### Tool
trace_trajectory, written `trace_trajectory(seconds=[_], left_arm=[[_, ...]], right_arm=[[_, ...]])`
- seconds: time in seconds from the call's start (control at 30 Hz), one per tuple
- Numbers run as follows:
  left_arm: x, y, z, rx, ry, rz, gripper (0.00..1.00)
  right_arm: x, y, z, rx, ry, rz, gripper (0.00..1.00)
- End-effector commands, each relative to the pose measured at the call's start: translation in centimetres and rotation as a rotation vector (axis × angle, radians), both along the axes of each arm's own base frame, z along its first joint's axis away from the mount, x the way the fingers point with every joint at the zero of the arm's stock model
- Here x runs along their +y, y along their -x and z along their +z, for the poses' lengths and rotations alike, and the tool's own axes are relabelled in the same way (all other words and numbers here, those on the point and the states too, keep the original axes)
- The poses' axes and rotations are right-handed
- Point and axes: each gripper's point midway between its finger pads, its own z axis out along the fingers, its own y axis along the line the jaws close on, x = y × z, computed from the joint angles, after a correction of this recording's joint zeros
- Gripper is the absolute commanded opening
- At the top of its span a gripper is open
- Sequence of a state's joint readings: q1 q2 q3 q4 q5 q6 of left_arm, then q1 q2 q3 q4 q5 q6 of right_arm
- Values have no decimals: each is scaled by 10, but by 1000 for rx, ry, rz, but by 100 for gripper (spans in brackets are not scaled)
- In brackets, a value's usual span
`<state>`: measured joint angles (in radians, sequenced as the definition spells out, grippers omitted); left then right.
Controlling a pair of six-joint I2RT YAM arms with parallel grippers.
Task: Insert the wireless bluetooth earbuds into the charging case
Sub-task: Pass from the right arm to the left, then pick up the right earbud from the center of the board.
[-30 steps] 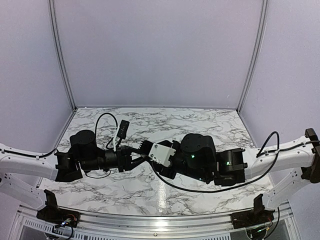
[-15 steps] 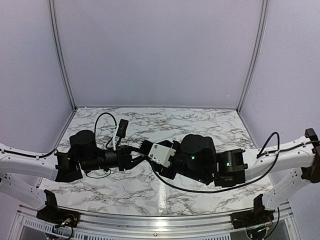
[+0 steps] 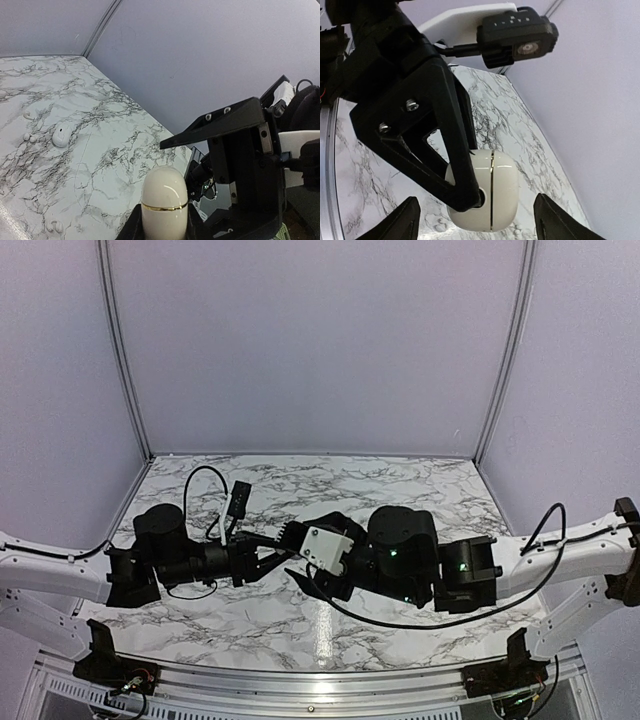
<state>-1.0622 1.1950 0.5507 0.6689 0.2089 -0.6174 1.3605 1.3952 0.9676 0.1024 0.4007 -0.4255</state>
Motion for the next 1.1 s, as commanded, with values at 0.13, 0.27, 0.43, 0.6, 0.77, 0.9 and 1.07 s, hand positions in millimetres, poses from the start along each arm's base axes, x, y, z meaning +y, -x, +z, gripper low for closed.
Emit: trace_trajectory(seconds=[0.13, 0.27, 0.43, 0.6, 0.77, 0.9, 1.07], left_arm=[[17, 18, 11, -207, -1, -54, 5], [25, 44, 20, -358, 17, -138, 5], [31, 67, 32, -489, 45, -203, 4], [30, 73, 37, -530, 53, -218, 3], [30, 80, 42, -563, 65, -234, 2], [33, 83, 45, -573, 76, -231, 1], [32, 87, 44, -585, 74, -250, 0]], right_arm=[[-9, 37, 53, 120, -195, 205, 88], [-12, 40, 64, 227, -251, 284, 88], [-5, 45, 72, 317, -264, 360, 88], [9, 54, 69, 371, -250, 420, 85], [15, 50, 66, 386, -251, 406, 83], [18, 43, 63, 378, -236, 375, 83], [14, 31, 69, 365, -258, 316, 81]])
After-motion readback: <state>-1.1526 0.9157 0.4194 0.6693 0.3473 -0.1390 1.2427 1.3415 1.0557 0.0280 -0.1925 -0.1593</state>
